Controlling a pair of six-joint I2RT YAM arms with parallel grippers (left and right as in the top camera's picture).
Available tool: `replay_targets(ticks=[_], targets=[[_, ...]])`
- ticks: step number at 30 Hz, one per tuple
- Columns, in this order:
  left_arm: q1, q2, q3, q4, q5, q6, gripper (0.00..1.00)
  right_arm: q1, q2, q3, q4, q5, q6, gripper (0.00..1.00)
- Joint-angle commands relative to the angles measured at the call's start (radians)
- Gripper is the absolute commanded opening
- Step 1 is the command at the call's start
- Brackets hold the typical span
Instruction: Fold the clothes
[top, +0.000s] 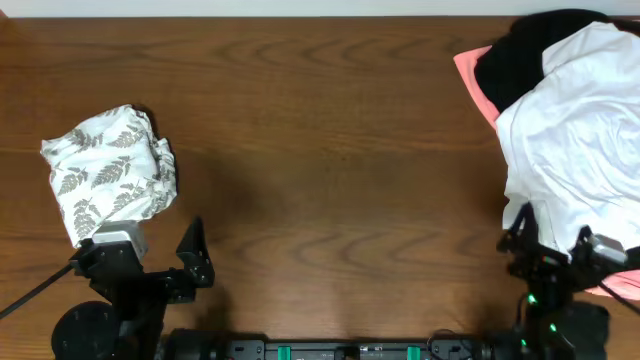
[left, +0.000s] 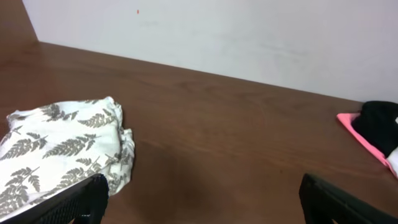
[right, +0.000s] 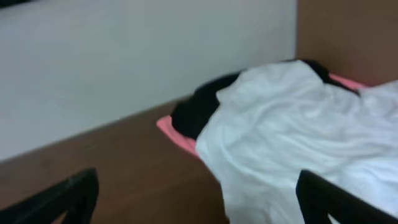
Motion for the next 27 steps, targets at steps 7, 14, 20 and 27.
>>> replay_targets(ticks=[7, 14, 20, 27], targets=[[0.004, -0.003, -0.002, 0.002, -0.011, 0.006, 0.98, -0.007, -0.006, -0.302, 0.243, 0.022, 0.002, 0.99], [0.004, -0.003, -0.002, 0.002, -0.011, 0.006, 0.98, -0.006, -0.005, -0.309, 0.274, 0.011, 0.003, 0.99], [0.004, -0.003, -0.002, 0.002, -0.011, 0.006, 0.98, -0.006, -0.005, -0.309, 0.275, 0.011, 0.003, 0.99], [0.004, -0.003, -0.002, 0.002, -0.011, 0.006, 0.98, -0.006, -0.005, -0.309, 0.275, 0.011, 0.003, 0.99]])
